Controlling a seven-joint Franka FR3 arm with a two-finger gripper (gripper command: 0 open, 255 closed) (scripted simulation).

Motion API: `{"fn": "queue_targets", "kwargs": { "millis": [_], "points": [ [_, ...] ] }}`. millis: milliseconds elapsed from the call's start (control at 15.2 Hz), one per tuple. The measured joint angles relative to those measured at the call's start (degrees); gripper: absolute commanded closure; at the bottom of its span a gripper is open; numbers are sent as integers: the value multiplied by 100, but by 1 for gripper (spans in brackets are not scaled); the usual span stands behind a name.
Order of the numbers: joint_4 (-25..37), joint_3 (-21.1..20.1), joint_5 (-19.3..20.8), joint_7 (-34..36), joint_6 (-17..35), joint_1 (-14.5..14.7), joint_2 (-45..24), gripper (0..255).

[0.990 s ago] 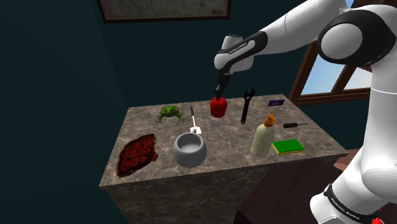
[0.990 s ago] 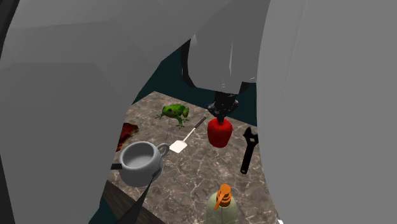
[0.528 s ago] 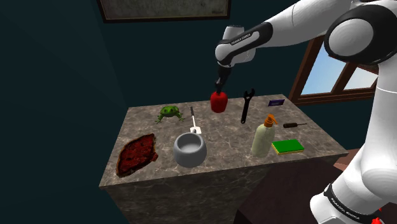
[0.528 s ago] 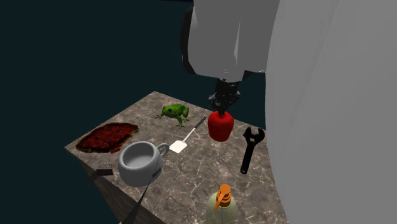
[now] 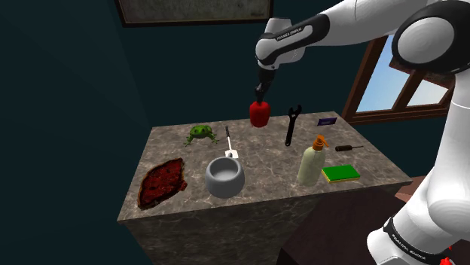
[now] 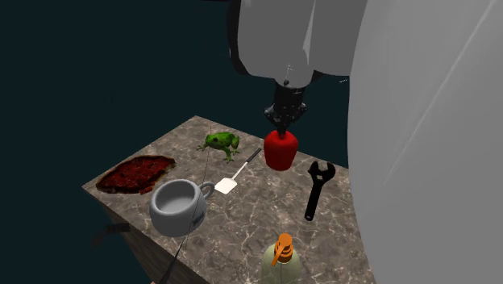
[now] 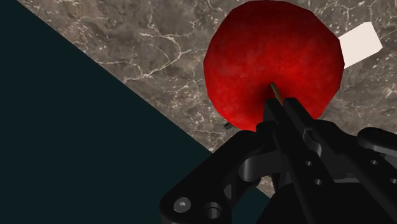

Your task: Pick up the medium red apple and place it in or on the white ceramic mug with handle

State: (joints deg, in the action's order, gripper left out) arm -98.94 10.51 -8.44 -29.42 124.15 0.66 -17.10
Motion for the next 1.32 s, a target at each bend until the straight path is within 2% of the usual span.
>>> {"fn": "queue_targets", "kwargs": {
  "millis": [792,1320],
  "points": [
    [657,29,91,106,-836,1,189,255],
    [59,-235,407,993,-874,554,895,255]
  ]
}}
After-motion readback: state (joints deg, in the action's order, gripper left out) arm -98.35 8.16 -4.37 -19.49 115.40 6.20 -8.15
